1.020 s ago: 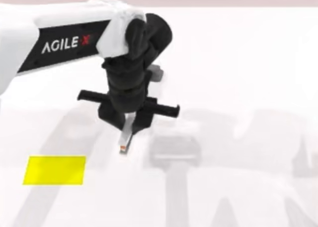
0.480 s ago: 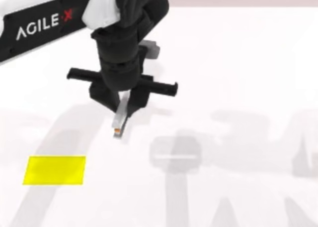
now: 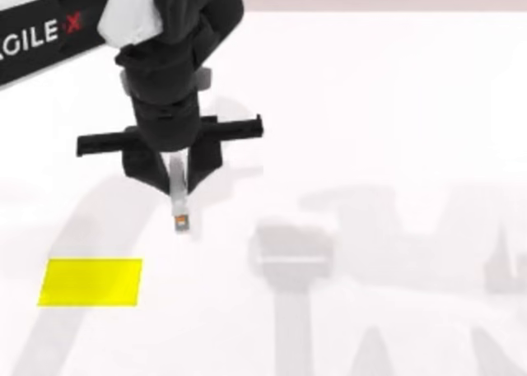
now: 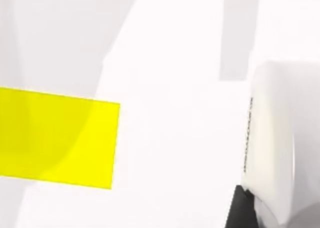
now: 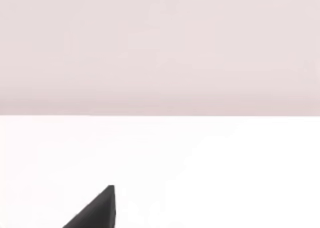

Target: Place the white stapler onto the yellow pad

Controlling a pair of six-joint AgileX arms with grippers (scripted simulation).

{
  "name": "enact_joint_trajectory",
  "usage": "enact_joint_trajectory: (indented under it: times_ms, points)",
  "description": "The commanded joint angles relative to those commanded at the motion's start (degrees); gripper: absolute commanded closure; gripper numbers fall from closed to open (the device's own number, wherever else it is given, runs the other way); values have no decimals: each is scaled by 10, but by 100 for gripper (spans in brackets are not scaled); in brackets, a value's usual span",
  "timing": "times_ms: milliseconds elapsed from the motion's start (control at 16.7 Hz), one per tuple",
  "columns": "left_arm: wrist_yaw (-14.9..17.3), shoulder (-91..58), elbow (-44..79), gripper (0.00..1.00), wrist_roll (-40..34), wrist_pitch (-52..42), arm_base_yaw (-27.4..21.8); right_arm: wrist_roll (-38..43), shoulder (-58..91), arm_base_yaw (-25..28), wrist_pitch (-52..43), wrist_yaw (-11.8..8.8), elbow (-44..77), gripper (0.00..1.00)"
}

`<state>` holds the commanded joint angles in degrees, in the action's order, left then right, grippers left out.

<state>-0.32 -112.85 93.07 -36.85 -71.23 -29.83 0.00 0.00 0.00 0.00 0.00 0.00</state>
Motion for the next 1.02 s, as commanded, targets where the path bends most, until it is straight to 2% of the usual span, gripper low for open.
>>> enact_joint_trajectory:
  times_ms: [480,600,780,1020]
  points:
    - [-1,105,-144,100,-443,22,99,0,0,0,0,0,0,0]
    - [0,133,-177,100,-534,30,123,0,0,0,0,0,0,0]
    - [0,172,-218,100,-626,44,151,0,0,0,0,0,0,0]
    - [1,192,-238,100,-664,53,164,0,0,0,0,0,0,0]
